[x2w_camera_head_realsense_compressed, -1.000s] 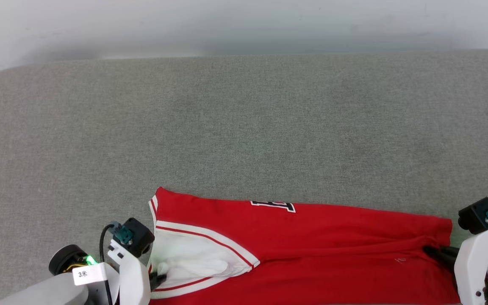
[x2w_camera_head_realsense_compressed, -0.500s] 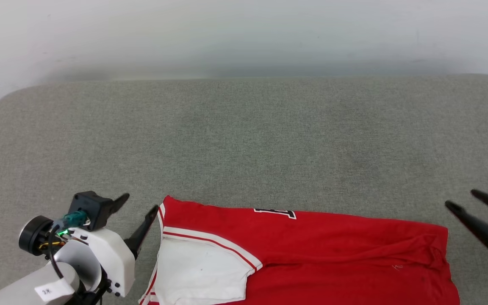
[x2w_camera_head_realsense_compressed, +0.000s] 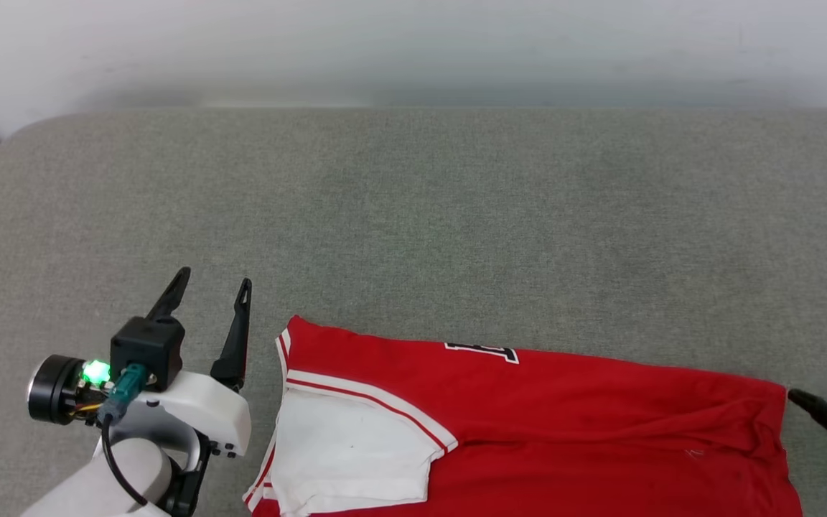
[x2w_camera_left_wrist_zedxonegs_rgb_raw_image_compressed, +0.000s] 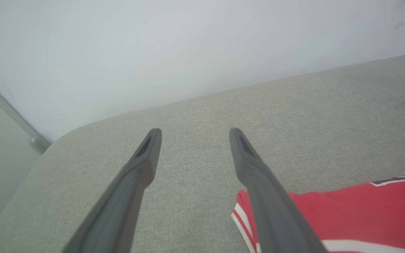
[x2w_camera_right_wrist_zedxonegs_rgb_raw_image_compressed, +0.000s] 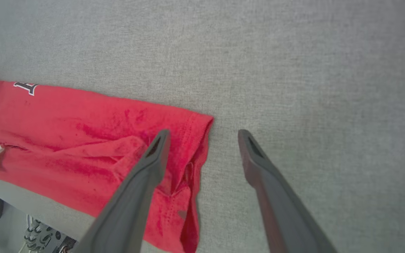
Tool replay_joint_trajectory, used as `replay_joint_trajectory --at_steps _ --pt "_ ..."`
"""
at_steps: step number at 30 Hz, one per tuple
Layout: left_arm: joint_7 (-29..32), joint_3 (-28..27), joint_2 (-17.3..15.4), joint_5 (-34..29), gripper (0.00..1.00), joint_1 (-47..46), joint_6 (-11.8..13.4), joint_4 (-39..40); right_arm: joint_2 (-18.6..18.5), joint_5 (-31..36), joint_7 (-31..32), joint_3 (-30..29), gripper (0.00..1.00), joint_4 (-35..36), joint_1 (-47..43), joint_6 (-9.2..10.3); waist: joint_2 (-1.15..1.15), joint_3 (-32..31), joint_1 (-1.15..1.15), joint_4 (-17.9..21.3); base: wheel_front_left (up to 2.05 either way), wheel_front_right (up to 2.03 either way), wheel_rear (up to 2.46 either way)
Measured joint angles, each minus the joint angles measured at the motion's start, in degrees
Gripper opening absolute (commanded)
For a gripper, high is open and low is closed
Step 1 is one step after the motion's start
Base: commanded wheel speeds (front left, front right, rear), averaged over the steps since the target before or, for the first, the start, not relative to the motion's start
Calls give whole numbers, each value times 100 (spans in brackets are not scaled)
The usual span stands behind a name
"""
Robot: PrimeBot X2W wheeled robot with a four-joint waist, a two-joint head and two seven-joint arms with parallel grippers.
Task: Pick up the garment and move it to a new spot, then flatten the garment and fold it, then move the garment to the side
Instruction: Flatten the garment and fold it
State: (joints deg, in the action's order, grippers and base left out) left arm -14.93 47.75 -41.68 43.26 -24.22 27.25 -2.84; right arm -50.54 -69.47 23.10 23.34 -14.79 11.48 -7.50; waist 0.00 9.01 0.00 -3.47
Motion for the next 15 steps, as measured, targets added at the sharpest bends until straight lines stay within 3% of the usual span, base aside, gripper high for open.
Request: replay_joint_trajectory --at_steps 5,15 --pt "-5 -769 411 -740 100 430 42 96 250 -234 346 -7 100 -271 -46 0 0 155 1 -80 0 0 0" --pt "-7 -1972 1296 -1900 100 1157 -380 126 782 -829 783 90 100 -361 -63 1 0 351 1 -247 0 0 0"
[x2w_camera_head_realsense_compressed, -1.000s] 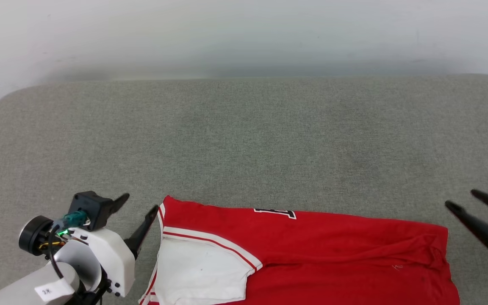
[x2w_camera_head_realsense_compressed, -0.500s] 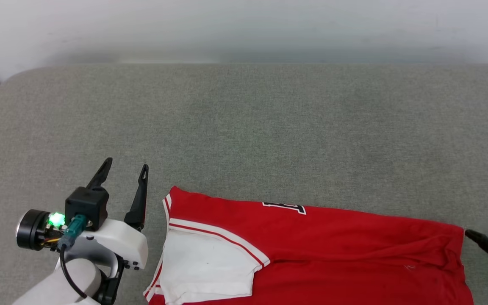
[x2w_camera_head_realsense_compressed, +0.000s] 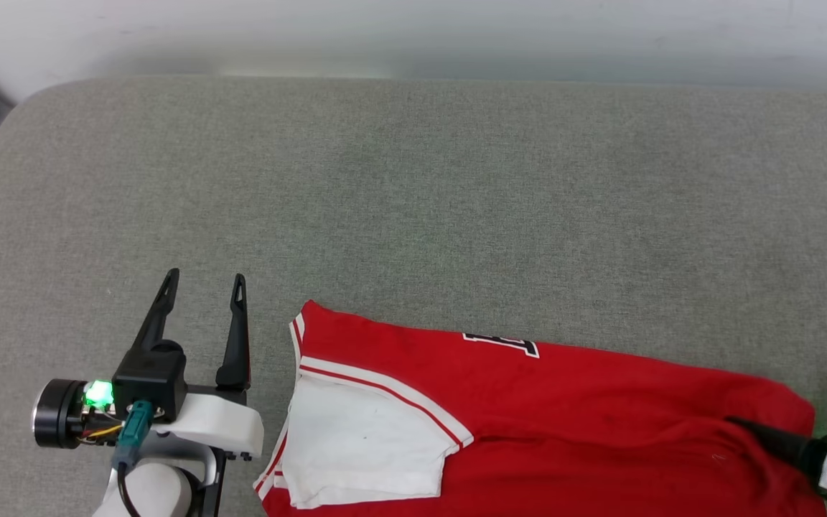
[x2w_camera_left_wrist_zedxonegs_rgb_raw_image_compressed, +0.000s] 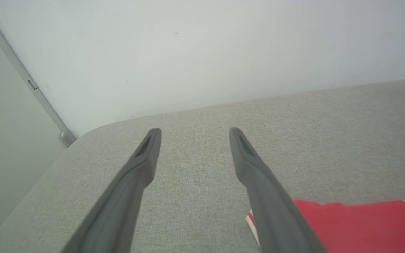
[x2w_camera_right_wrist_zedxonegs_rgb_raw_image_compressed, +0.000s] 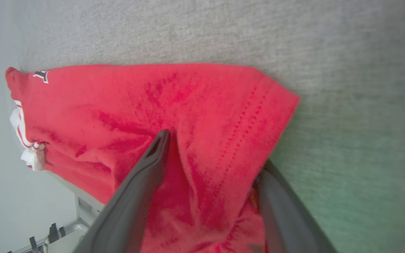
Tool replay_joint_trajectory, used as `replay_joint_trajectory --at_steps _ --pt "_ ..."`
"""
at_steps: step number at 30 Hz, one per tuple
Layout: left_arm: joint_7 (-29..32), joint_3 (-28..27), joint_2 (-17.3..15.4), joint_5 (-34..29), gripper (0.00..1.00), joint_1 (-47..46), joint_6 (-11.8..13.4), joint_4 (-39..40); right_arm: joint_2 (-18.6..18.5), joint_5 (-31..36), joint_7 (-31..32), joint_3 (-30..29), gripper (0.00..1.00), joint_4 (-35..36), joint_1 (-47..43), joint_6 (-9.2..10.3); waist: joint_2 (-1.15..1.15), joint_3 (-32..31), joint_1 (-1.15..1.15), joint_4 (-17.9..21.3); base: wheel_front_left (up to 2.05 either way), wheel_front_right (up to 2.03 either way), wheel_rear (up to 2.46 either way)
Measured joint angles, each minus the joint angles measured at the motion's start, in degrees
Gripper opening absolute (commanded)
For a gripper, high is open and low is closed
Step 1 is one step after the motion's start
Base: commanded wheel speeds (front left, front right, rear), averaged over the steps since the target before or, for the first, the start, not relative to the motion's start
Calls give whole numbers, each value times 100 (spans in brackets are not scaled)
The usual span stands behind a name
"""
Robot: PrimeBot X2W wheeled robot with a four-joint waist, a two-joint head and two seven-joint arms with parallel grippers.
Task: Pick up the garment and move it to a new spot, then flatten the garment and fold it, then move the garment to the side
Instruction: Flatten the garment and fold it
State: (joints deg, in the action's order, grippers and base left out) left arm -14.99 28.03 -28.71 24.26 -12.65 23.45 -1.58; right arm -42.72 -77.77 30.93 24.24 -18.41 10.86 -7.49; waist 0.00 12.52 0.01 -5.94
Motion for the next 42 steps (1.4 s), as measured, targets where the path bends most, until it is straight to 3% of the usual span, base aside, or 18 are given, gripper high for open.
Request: replay_joint_trajectory --at_steps 8,9,10,11,20,34,42 --pt "0 -665 590 -750 100 328 -370 10 149 -183 305 207 100 203 69 -4 0 80 0 -38 0 0 0" --pt "0 -719 669 -848 100 344 -410 14 145 -175 348 237 45 224 87 -4 0 84 0 -46 0 0 0" --pt "0 -791 748 -926 100 368 -459 16 144 -165 365 263 10 248 93 -4 0 84 0 -53 0 0 0" --pt "0 -844 818 -996 100 412 -488 16 145 -163 383 294 0 267 99 -3 0 82 0 -57 0 0 0" --pt "-1 -1266 1355 -1616 100 758 -797 -3 163 -196 335 366 0 326 156 -4 0 -89 0 -17 0 0 0" --pt "-5 -1624 1739 -2107 100 1135 -1098 74 -777 -69 62 -115 0 -216 4 -2 0 -459 0 65 0 0 0" --pt "-8 -1770 1828 -2207 100 1294 -1196 130 -746 -37 280 -76 0 535 -59 0 0 -585 0 130 0 0 0"
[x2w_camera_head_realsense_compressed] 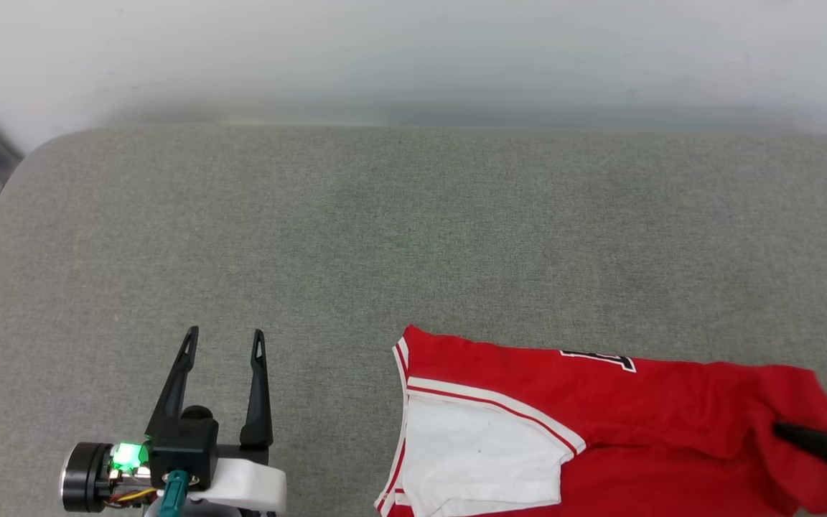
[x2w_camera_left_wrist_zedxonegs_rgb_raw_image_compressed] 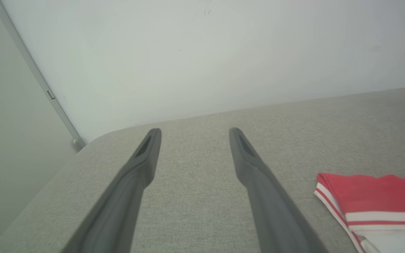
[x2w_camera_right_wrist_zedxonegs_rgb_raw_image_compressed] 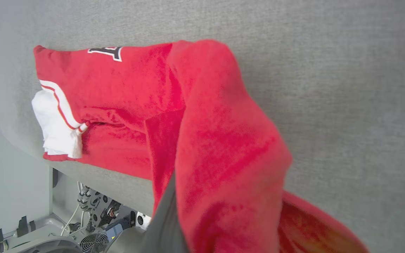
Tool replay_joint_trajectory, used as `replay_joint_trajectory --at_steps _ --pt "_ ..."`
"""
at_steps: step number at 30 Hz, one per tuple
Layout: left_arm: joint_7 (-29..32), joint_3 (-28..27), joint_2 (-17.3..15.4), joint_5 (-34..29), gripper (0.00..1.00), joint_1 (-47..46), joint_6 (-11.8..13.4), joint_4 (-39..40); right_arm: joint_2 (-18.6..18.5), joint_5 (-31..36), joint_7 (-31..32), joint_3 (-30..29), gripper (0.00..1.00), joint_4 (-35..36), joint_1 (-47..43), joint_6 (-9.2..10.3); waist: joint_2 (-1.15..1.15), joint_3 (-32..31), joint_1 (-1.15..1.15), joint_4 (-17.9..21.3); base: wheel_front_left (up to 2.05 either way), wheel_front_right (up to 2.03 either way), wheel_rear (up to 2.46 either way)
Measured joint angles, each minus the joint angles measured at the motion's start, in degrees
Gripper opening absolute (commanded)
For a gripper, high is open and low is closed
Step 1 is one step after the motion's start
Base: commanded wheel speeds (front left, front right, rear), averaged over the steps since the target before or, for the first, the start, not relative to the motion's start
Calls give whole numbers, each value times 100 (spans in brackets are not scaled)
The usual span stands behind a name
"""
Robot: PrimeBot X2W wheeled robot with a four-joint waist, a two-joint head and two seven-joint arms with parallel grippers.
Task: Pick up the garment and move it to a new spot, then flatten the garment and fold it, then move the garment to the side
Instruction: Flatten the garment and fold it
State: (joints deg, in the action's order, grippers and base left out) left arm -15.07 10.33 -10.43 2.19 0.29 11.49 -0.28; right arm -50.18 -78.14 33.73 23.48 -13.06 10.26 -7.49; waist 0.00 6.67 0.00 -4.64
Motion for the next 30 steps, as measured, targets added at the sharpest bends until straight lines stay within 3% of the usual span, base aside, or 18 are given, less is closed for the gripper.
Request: replay_joint_trajectory --at_steps 9,14,21,26,30 --pt "1 -105 60 -53 100 47 -111 1 637 369 515 312 0 1076 410 -1 0 51 0 10 0 0 0" --pt "1 -126 112 -93 100 -40 -149 2 1321 879 895 737 0 1131 1021 -1 0 173 0 -27 0 0 0" --pt "0 -115 201 -110 100 -204 -226 -8 2385 1648 1023 1472 0 476 1937 -1 0 415 0 -104 0 0 0" --pt "0 -123 232 -143 100 -319 -270 -16 2725 1998 1065 2121 0 -178 2247 -1 0 568 0 -217 0 0 0" --pt "0 -147 255 -143 100 -327 -277 -35 2773 2148 877 2553 0 -520 2346 -1 0 631 0 -281 0 0 0"
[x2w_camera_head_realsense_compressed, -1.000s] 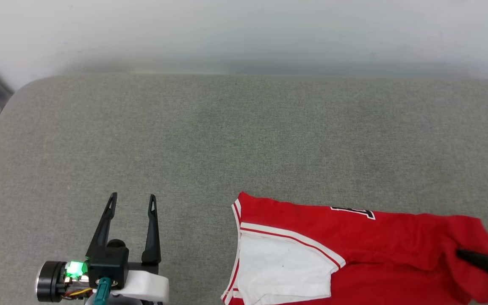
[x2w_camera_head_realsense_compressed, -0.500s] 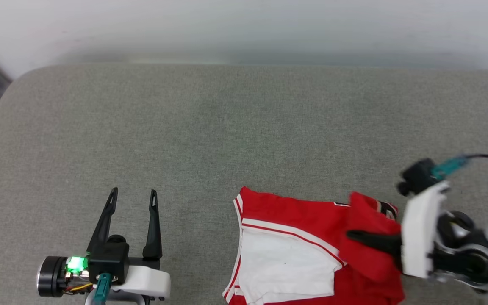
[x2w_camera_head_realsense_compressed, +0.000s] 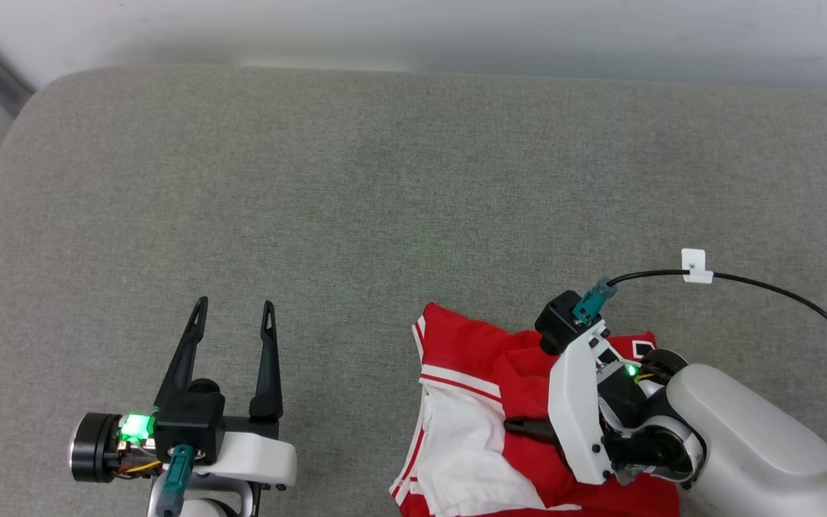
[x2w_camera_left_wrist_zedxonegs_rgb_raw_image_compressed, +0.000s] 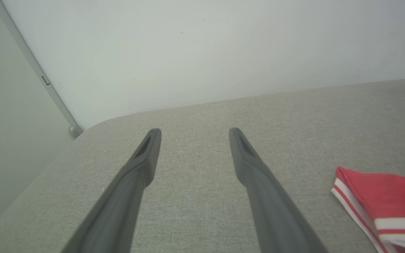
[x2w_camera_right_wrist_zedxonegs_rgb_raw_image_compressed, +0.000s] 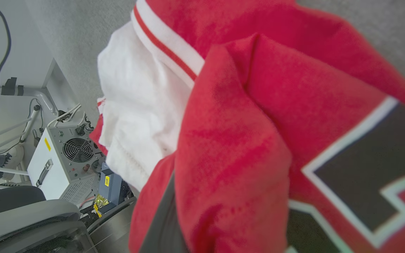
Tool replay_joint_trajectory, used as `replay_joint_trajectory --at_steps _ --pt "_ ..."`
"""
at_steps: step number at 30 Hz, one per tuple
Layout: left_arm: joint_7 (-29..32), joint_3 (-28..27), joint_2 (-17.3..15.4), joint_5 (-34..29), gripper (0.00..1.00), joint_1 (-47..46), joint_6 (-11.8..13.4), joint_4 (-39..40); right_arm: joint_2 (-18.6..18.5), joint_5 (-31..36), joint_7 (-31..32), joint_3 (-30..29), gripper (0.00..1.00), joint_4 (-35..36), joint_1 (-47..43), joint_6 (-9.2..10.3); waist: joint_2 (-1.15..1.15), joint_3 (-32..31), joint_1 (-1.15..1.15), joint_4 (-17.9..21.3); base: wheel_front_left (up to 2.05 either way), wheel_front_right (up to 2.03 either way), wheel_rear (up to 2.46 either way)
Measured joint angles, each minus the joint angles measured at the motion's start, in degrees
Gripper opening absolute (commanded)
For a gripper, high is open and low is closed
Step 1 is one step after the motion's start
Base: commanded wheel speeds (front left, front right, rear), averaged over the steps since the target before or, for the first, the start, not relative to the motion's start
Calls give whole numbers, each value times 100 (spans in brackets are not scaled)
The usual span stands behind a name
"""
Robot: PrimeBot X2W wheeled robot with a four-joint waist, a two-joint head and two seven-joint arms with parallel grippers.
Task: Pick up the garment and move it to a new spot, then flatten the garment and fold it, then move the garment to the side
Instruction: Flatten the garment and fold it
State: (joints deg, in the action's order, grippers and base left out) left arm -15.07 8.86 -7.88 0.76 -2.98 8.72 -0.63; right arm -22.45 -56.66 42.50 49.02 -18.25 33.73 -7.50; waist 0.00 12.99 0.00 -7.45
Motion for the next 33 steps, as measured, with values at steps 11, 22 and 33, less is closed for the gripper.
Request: replay_joint_trajectory --at_steps 11,22,33 --pt "0 -143 -16 -2 100 140 -13 -67 -612 182 -1557 398 100 445 194 -1 0 -364 0 173 0 0 0" --pt "0 -215 -22 -8 100 433 18 -15 -989 1651 -4308 -1549 100 421 -124 0 0 -790 0 578 0 0 0" --pt "0 -286 -18 -1 100 604 -15 -12 188 3428 -5717 -3844 100 263 -1629 0 0 -1042 0 752 0 0 0"
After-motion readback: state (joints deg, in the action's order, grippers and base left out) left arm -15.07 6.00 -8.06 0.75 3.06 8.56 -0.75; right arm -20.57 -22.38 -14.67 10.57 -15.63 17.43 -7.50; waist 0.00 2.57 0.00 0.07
